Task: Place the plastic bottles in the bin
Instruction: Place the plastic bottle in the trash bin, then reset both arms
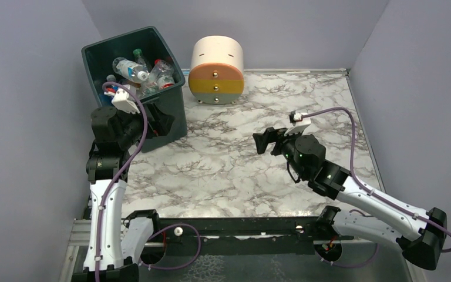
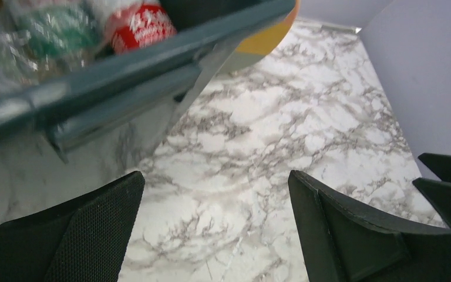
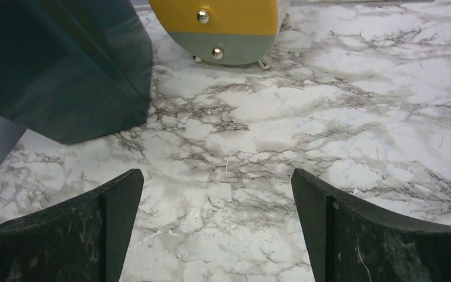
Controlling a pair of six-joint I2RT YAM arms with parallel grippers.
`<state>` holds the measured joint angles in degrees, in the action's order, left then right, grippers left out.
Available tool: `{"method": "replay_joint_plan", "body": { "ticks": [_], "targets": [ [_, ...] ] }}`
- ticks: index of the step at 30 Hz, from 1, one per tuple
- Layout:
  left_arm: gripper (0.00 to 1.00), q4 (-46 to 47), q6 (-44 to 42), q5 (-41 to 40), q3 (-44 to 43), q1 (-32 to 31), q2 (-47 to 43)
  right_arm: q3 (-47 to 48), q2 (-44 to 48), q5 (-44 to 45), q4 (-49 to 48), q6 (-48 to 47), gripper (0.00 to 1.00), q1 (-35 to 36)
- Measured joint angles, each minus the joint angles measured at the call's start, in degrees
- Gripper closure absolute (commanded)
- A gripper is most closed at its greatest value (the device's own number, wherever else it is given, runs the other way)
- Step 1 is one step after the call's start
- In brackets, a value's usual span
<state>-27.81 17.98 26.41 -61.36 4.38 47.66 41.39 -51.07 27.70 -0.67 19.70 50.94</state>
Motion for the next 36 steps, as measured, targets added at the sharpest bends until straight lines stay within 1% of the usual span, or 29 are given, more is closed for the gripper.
{"method": "replay_joint_plan", "body": {
  "ticks": [7, 13, 18, 22, 27, 30, 31, 33, 34, 36],
  "targets": [
    [0.01, -2.73, 1.09, -2.05, 9.27, 0.00, -4.28, -3.19, 0.83, 0.00, 0.44, 1.20, 0.01, 0.00],
    [0.01, -3.69, 2.45, -12.24, 15.39, 0.00, -10.05, -4.31, 0.94, 0.00, 0.59, 1.53, 0.01, 0.00],
    [0.01, -3.50, 4.94, -21.53, 15.65, 0.00, -11.04, -4.50, 0.98, -0.52, 0.59, 1.77, 0.01, 0.00],
    [0.01, -3.65, 8.66, -28.94, 14.88, 0.00, -7.89, -4.50, 0.57, -1.73, 0.59, 1.79, 0.00, 0.00],
    [0.01, -7.76, 12.83, -37.46, 13.79, 0.00, -4.81, -4.50, -0.68, -3.41, 0.55, 1.70, 0.00, 0.00],
    [0.07, -11.50, 14.64, -42.82, 13.11, 0.00, -5.51, -4.50, -1.31, -4.63, 0.24, 1.73, 0.00, 0.00],
    [0.12, -12.37, 15.15, -44.37, 12.96, 0.00, -6.03, -4.52, -1.51, -5.09, 0.02, 1.75, 0.00, 0.00],
    [0.26, -14.29, 15.78, -47.41, 12.61, 0.00, -7.37, -4.79, -1.84, -6.21, -0.85, 1.84, 0.00, 0.00],
    [0.30, -15.26, 16.00, -48.81, 12.24, 0.00, -7.82, -5.05, -1.99, -6.80, -1.31, 1.92, 0.00, 0.00],
    [0.32, -16.46, 16.11, -51.36, 11.47, 0.00, -8.17, -5.66, -2.36, -8.02, -2.12, 2.32, 0.00, 0.00]
  ]
}}
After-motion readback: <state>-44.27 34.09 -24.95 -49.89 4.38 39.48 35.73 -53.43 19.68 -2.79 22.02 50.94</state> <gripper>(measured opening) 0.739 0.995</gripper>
